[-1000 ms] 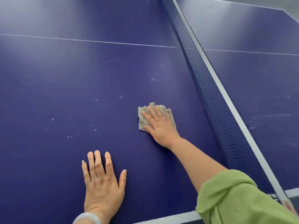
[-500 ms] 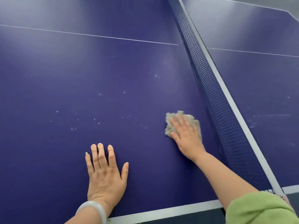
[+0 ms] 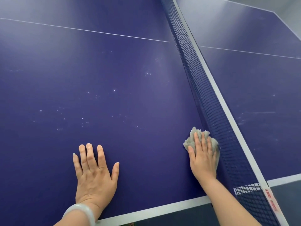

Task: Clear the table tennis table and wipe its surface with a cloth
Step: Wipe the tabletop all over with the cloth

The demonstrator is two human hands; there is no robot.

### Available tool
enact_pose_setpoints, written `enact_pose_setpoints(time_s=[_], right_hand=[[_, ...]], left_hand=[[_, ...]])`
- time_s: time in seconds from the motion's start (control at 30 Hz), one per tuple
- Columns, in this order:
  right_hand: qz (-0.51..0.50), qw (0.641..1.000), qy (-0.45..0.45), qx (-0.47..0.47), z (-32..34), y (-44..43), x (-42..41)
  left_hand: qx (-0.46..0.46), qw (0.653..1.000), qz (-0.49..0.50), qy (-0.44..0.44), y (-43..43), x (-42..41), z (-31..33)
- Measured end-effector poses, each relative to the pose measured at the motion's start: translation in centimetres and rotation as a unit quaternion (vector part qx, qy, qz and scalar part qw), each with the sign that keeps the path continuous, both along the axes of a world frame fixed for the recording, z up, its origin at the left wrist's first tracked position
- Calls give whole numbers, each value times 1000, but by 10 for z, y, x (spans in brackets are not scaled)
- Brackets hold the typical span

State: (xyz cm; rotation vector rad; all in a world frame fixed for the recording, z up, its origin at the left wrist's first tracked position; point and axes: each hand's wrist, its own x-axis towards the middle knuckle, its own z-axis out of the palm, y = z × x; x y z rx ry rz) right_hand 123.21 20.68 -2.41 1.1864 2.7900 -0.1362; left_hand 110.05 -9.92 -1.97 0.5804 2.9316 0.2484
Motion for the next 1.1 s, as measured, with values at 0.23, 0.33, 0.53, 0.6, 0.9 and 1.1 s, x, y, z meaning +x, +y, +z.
enact_pose_setpoints(time_s=[0.23, 0.33, 0.53, 0.6, 0.9, 1.1], right_hand=[[49, 998, -20, -38, 2, 70, -92], [13, 999, -23, -24, -1, 49, -82], [14, 1000, 12, -10, 2, -63, -11], [56, 998, 31, -5, 0, -100, -4], [80, 997, -6, -12, -2, -48, -48], [142, 989, 27, -11, -8, -122, -74]], left_hand=[[-4, 1000, 2, 10, 0, 1, -2], [-6, 1000, 0, 15, -1, 1, -4], [-2, 1000, 1, 26, -1, 1, -8], [-1, 1000, -2, 27, 0, 0, -8], [-24, 999, 0, 28, 1, 1, -7], [-33, 999, 1, 26, 0, 1, -6]])
